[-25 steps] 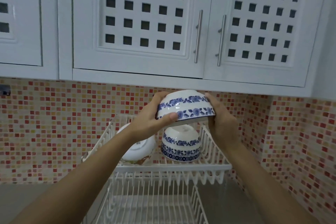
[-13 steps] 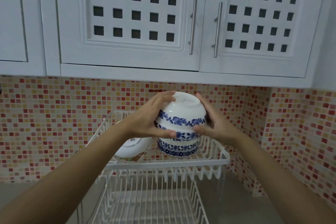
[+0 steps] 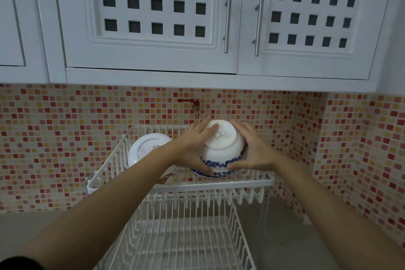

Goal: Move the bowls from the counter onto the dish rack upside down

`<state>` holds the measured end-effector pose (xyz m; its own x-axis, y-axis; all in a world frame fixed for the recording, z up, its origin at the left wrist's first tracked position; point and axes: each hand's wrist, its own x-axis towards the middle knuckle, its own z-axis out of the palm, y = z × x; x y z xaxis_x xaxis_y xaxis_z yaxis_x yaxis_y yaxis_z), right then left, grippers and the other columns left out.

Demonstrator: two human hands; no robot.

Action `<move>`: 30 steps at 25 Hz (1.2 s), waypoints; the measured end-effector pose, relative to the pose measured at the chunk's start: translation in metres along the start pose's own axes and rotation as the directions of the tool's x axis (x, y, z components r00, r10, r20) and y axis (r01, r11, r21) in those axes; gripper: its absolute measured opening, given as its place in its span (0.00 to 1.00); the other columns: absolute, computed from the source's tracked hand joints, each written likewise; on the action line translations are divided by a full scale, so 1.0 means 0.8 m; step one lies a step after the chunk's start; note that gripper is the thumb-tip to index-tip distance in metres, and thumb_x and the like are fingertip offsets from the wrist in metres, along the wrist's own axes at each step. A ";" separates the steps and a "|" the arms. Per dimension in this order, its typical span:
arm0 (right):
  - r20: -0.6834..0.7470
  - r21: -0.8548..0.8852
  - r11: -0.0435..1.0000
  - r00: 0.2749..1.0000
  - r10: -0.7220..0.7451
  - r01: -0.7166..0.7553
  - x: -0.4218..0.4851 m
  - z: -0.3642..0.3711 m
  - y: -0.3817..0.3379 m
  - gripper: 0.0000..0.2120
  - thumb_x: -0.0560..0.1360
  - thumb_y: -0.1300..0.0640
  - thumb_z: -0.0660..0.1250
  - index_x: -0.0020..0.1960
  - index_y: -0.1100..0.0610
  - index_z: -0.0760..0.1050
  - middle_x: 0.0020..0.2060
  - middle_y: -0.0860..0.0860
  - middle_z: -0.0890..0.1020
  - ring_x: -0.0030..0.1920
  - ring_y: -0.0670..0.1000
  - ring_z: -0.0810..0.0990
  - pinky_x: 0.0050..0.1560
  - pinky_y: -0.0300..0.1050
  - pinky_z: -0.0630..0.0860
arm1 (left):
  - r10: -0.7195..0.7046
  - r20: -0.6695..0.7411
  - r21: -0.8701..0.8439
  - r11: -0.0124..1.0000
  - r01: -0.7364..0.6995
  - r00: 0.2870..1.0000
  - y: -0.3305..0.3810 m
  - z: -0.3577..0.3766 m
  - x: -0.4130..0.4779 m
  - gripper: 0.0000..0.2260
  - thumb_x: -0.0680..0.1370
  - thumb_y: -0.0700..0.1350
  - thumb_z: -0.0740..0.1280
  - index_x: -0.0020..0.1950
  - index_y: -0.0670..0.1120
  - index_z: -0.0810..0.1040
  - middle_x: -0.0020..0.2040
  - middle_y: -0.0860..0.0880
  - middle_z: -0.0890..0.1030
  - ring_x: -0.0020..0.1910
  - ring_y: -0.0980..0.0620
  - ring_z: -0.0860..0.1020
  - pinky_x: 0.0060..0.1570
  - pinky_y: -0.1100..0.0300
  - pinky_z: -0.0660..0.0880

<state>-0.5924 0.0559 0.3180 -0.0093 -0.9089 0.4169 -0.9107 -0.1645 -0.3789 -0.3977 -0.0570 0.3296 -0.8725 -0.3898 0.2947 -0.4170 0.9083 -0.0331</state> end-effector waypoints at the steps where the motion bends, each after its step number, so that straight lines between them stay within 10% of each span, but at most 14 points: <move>1: 0.008 -0.014 1.000 1.000 0.008 -0.007 0.002 0.001 0.000 0.58 0.57 0.40 0.79 0.76 0.44 0.47 0.72 0.40 0.54 0.71 0.47 0.58 0.72 0.52 0.60 | -0.005 0.007 0.011 1.000 0.004 1.000 0.002 0.003 0.003 0.56 0.63 0.63 0.74 0.77 0.50 0.39 0.78 0.47 0.38 0.77 0.43 0.42 0.75 0.45 0.53; 17: 0.073 -0.170 0.982 0.995 -0.070 0.082 0.014 0.029 0.028 0.59 0.55 0.40 0.80 0.74 0.52 0.48 0.69 0.48 0.56 0.69 0.47 0.59 0.70 0.46 0.63 | 0.040 -0.091 0.210 0.977 -0.020 0.995 0.019 0.037 0.010 0.51 0.63 0.57 0.76 0.75 0.41 0.52 0.74 0.39 0.52 0.73 0.39 0.53 0.72 0.50 0.56; 30: 0.091 -0.275 0.961 0.996 -0.006 0.031 0.019 0.039 0.040 0.64 0.55 0.29 0.73 0.77 0.50 0.39 0.77 0.47 0.46 0.77 0.49 0.48 0.74 0.54 0.60 | 0.002 0.039 0.030 1.000 -0.003 0.999 -0.002 0.042 0.006 0.57 0.69 0.58 0.73 0.74 0.42 0.30 0.76 0.45 0.31 0.76 0.46 0.33 0.74 0.55 0.40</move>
<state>-0.6090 0.0248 0.2865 0.0335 -0.9390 0.3423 -0.9890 -0.0805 -0.1240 -0.4100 -0.0654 0.2990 -0.8827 -0.3934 0.2571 -0.4214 0.9047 -0.0624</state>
